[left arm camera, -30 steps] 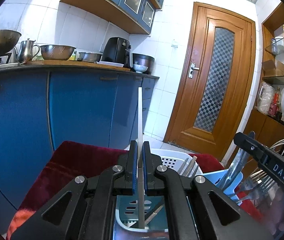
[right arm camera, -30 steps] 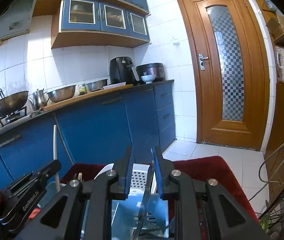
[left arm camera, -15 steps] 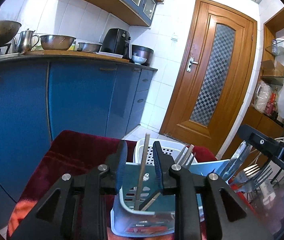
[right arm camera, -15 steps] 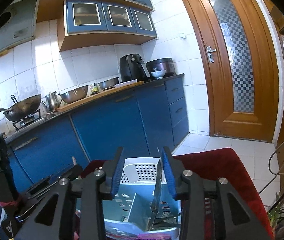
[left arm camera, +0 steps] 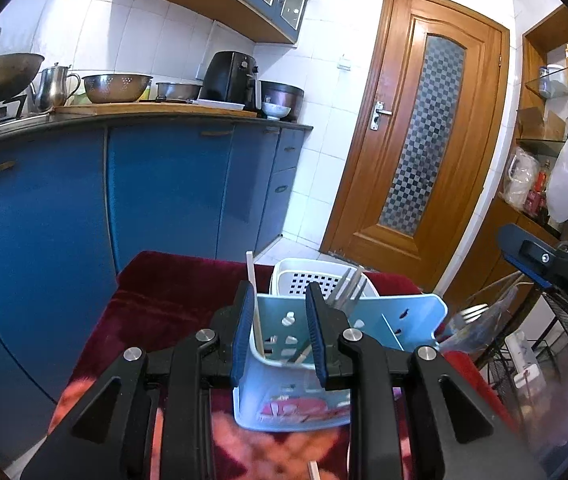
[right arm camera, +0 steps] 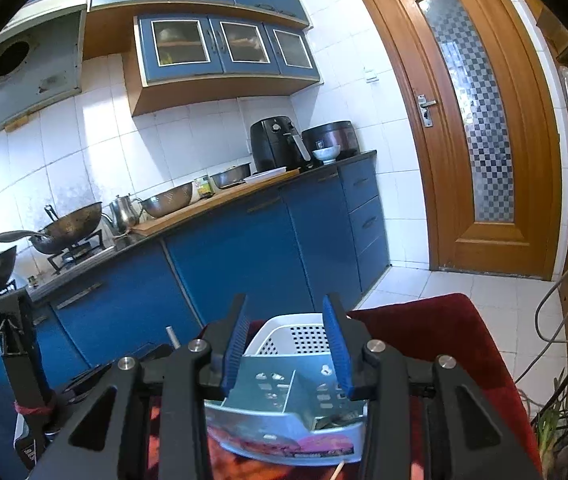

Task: Organize utensils
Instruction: 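Pull both open tools back from the holder toward the remaining utensils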

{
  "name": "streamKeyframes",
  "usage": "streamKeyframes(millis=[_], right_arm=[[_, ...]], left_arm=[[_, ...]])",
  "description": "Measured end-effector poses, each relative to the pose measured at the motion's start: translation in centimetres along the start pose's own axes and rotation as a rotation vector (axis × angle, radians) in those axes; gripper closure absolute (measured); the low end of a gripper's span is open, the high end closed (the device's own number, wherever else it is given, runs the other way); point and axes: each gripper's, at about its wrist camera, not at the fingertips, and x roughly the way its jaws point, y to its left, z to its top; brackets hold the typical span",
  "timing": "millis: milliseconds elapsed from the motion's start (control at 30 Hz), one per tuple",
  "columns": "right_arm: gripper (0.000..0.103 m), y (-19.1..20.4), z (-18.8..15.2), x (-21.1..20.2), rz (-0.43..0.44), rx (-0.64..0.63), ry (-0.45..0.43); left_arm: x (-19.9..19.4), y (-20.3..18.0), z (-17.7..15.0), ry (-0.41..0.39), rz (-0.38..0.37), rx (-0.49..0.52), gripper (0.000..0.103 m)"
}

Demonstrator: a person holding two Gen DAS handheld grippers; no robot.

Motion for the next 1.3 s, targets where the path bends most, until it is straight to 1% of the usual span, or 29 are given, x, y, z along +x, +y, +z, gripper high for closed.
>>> streamKeyframes(millis=[167, 333, 600, 767, 967, 1167, 1300], right_arm=[[0.062, 0.2, 0.1, -1.7, -0.004, 0.005, -0.001], [0.062, 0.1, -0.6, -3.1, -0.004, 0.024, 0.041], [0.062, -0.1, -2.7, -5.0, -0.005, 0.058, 0.122], [0.062, 0.2, -4.7, -5.8, -0.030, 0.062, 0.186], [0.062, -0.1, -7.4, -6.3, -0.043, 0.072, 0.251], [0.061, -1.1, -10.4, -6.5, -0.054, 0.089, 0.315], [0.061, -1.8, -12.2, -6.4, -0.063, 0.111, 0.359]], left_arm=[[-1.9, 0.0, -0.1, 0.023, 0.007, 0.002, 0.077], [-3.7, 0.0, -0.6, 0.051, 0.019, 0.010, 0.077], [-6.1, -0.1, -2.7, 0.111, 0.027, 0.028, 0.077], [-6.9, -0.4, -4.3, 0.156, 0.015, 0.040, 0.076], [-7.7, -0.5, -6.3, 0.201, 0.033, 0.047, 0.076], [-7.5, -0.6, -8.5, 0.251, 0.046, 0.074, 0.076], [-7.0, -0.8, -9.7, 0.294, 0.037, 0.090, 0.076]])
